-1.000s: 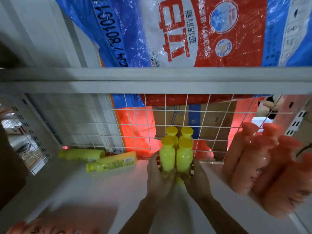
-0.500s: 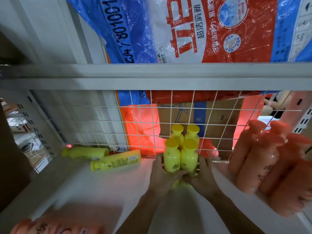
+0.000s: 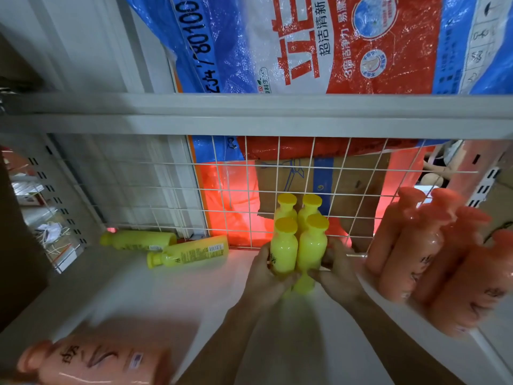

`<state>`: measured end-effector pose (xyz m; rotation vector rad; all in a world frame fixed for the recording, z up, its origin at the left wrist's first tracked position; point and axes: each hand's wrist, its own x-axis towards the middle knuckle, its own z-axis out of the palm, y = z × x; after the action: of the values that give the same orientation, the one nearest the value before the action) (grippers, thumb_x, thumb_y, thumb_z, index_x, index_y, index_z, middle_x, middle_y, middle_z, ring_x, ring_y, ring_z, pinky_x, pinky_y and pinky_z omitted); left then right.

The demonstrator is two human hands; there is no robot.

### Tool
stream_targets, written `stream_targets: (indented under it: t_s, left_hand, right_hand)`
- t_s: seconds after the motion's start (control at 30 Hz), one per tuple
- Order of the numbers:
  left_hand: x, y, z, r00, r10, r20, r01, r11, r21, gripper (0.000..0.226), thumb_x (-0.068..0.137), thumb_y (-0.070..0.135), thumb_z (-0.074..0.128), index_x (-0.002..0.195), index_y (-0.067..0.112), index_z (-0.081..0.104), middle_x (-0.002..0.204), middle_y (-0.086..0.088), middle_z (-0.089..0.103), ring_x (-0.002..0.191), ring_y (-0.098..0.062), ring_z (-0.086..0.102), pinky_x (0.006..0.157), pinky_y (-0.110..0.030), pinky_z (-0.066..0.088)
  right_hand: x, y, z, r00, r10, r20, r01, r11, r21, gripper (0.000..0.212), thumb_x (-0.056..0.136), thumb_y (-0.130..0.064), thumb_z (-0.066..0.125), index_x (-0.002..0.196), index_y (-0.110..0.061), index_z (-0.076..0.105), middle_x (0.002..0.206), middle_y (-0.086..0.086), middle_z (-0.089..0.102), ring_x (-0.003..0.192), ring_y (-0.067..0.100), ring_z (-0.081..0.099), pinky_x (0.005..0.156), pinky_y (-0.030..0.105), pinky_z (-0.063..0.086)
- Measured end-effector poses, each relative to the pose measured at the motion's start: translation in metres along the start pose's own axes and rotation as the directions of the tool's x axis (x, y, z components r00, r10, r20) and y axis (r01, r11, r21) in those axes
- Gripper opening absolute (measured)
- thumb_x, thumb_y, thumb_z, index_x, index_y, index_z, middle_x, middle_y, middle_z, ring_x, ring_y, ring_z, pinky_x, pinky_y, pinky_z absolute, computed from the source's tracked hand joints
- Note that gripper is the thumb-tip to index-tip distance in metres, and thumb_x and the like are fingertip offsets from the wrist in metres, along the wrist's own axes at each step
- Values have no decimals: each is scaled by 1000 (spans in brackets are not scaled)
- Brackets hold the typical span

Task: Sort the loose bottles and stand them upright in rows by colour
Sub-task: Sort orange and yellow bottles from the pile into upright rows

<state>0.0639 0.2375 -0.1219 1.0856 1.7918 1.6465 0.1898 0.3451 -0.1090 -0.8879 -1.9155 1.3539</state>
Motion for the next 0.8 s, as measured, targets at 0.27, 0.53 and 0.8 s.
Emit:
stream_targets:
  t_s: [0.27, 0.53, 0.8]
  left_hand:
    - [-1, -9, 0, 995, 24, -94, -23, 1000, 12, 60, 70, 7, 82, 108, 40, 48, 100, 24, 64, 95, 12, 60, 74, -9, 49]
    - [8, -14, 7, 987, 37, -158, -19, 993, 118, 65, 61, 34, 79, 118, 42, 51, 109, 16, 64, 101, -5, 62, 84, -42, 57]
    - [21, -23, 16, 979, 35, -200, 5, 981, 196, 64, 61, 49, 80, 116, 40, 48, 111, 17, 63, 103, -7, 62, 84, -43, 56]
  right_hand:
    - [-4, 0, 12, 1000, -7, -25, 7, 1000, 0, 63, 55, -21, 87, 107, -24, 54, 103, -4, 64, 98, 18, 62, 82, 34, 51]
    - [-3, 8, 12, 997, -8, -70, 3, 997, -71, 74, 49, -45, 88, 112, -29, 51, 117, 4, 55, 104, 19, 57, 87, 41, 52]
    - [8, 20, 14, 987, -60, -148, 45, 994, -97, 55, 68, -13, 83, 106, -21, 45, 106, 2, 61, 97, 22, 60, 85, 46, 52]
